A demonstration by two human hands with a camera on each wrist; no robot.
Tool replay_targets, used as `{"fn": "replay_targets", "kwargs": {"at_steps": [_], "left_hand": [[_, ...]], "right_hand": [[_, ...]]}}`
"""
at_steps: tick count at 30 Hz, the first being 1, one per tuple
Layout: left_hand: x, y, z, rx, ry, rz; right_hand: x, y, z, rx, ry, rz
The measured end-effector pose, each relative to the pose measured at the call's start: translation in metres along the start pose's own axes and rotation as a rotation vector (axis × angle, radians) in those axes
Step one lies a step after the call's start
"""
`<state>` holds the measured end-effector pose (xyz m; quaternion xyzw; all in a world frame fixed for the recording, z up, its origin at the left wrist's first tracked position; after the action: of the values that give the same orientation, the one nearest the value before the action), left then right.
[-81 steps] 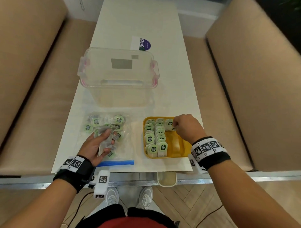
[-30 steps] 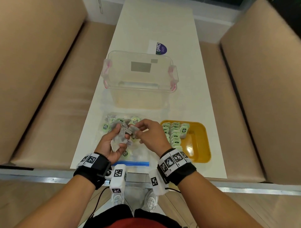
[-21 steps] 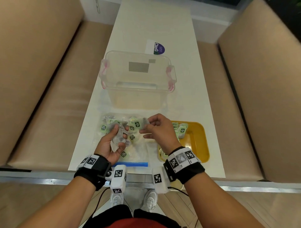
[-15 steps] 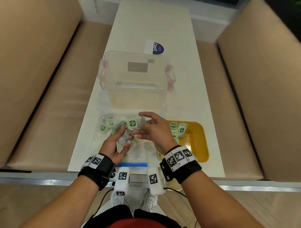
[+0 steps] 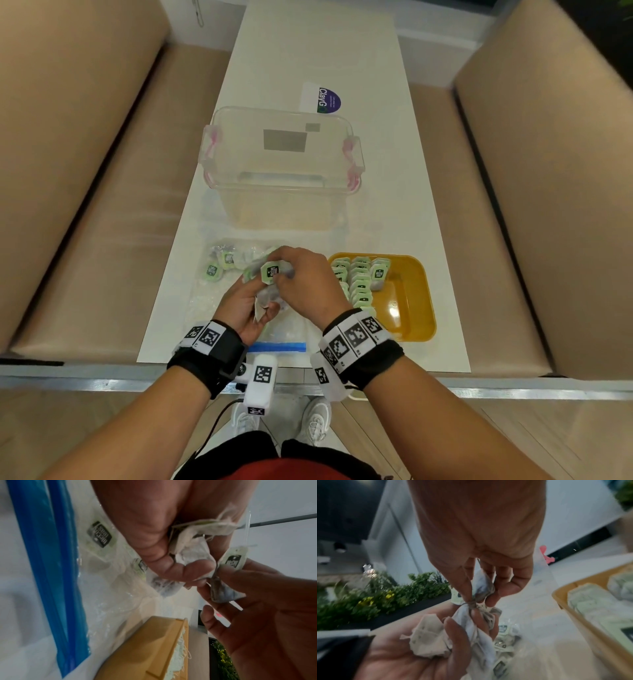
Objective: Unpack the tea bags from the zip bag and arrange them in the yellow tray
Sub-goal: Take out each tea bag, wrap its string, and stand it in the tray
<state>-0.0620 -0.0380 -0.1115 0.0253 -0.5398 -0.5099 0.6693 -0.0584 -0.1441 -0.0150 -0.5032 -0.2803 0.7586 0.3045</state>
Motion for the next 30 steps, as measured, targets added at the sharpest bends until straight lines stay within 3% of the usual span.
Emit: {"fn": "replay_targets", "kwargs": {"at_steps": [4, 9, 12, 17, 25, 30], "left_hand": [[-0.003, 0.000, 0.001, -0.006, 0.048, -0.032], [-0.002, 0.003, -0.002, -0.064, 0.013, 0.052], [-0.005, 0.004, -0.002, -0.087, -0.023, 0.062], [-0.012, 0.008, -0.002, -0.077, -0.024, 0.036], [-0.026, 0.005, 0.001, -0.074, 0.018, 0.003], [-0.029, 0.003, 0.002, -0.071, 0.033, -0.024]], "right_hand": [[-0.003, -0.007, 0.003, -0.066, 0.018, 0.162], [-0.034, -0.002, 0.018, -0.100, 0.131, -0.006], [-0.072, 0.015, 0.035, -0.063, 0.254, -0.082], [-0.117, 0.063, 0.051, 0.062, 0.350, 0.051], [-0.146, 0.110, 0.064, 0.282, 0.180, 0.273], [-0.144, 0.121, 0.061, 0.325, 0.094, 0.319]]}}
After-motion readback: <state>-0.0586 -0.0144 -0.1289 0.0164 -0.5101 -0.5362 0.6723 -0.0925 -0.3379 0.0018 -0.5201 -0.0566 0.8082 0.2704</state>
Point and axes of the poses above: each hand's wrist, its own z-axis away from the middle knuckle, its own x-axis out of the palm, y = z × x, the point moved 7 cm from there along -z, towards the middle knuckle, and after that the axes turned 14 degrees about -y, right-handed, at the moved point
